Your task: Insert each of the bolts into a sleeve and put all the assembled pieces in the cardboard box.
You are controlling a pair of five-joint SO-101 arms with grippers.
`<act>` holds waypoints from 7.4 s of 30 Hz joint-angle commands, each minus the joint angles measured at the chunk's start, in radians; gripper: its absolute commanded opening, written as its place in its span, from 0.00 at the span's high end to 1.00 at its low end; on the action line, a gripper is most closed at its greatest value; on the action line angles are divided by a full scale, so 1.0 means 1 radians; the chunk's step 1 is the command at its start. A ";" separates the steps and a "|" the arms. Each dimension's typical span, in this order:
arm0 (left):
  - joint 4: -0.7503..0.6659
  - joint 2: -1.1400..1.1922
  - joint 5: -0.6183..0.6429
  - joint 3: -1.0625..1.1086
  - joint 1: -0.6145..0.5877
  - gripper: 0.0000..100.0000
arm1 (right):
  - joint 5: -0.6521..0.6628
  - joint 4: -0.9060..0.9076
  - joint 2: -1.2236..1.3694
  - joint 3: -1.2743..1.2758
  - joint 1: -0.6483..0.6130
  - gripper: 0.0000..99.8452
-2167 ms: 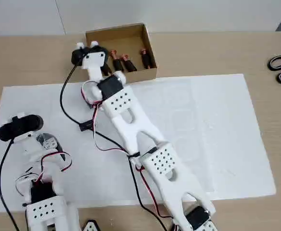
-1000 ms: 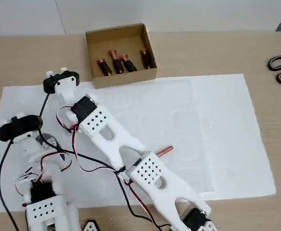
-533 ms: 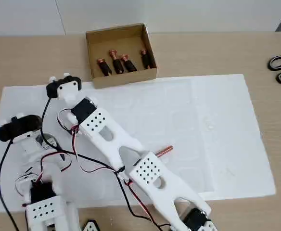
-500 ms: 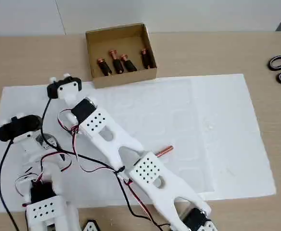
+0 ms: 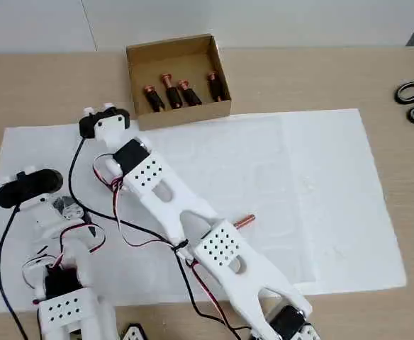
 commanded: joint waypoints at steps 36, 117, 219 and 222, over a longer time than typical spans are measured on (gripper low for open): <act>-0.021 -0.012 0.006 -0.005 -0.003 0.99 | -0.104 0.038 -0.343 -0.124 0.470 0.99; -0.021 -0.012 0.006 -0.007 -0.002 0.99 | 0.068 0.028 -0.727 0.485 0.522 0.72; -0.021 -0.012 0.003 -0.005 0.077 0.99 | 0.585 0.036 -1.006 0.928 0.616 1.00; -0.021 -0.012 0.006 -0.005 0.080 0.99 | 0.585 0.035 -1.144 1.071 0.610 1.00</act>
